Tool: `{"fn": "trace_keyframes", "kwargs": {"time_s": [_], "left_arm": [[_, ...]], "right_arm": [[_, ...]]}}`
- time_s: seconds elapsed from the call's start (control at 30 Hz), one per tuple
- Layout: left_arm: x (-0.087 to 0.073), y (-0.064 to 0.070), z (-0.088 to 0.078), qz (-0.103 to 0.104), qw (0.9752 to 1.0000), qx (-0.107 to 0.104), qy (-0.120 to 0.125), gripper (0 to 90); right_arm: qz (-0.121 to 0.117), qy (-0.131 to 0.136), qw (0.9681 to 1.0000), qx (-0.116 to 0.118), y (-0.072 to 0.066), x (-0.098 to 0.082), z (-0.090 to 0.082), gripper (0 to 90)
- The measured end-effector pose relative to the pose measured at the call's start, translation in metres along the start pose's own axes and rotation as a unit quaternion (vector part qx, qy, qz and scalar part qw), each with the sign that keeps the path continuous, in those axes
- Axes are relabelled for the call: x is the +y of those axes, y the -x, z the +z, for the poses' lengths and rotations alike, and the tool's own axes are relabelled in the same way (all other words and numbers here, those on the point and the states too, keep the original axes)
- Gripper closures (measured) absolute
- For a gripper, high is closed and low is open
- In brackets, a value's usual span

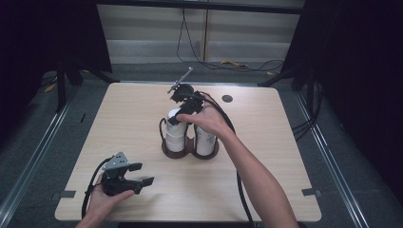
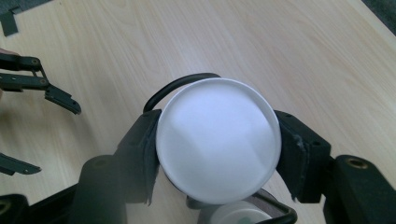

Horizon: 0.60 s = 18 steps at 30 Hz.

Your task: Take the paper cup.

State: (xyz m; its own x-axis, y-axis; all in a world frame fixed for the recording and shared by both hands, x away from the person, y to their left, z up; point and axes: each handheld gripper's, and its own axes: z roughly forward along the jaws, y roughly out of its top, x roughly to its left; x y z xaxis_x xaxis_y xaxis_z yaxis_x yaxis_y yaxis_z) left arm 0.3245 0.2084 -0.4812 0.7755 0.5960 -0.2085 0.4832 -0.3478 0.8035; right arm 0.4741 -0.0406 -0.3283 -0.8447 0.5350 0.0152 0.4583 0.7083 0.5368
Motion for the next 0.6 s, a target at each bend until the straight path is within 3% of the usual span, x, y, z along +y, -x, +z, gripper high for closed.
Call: {"fn": "trace_keyframes", "kwargs": {"time_s": [0.27,0.6], "left_arm": [[0.000,0.000,0.000,0.000,1.0000,0.001,0.000,23.9],[0.000,0.000,0.000,-0.002,1.0000,0.002,0.003,24.1]], "right_arm": [[0.006,0.031,0.9994,0.013,0.002,-0.003,-0.012,38.2],[0.014,0.062,0.9979,0.013,0.004,-0.009,-0.018,38.2]]}}
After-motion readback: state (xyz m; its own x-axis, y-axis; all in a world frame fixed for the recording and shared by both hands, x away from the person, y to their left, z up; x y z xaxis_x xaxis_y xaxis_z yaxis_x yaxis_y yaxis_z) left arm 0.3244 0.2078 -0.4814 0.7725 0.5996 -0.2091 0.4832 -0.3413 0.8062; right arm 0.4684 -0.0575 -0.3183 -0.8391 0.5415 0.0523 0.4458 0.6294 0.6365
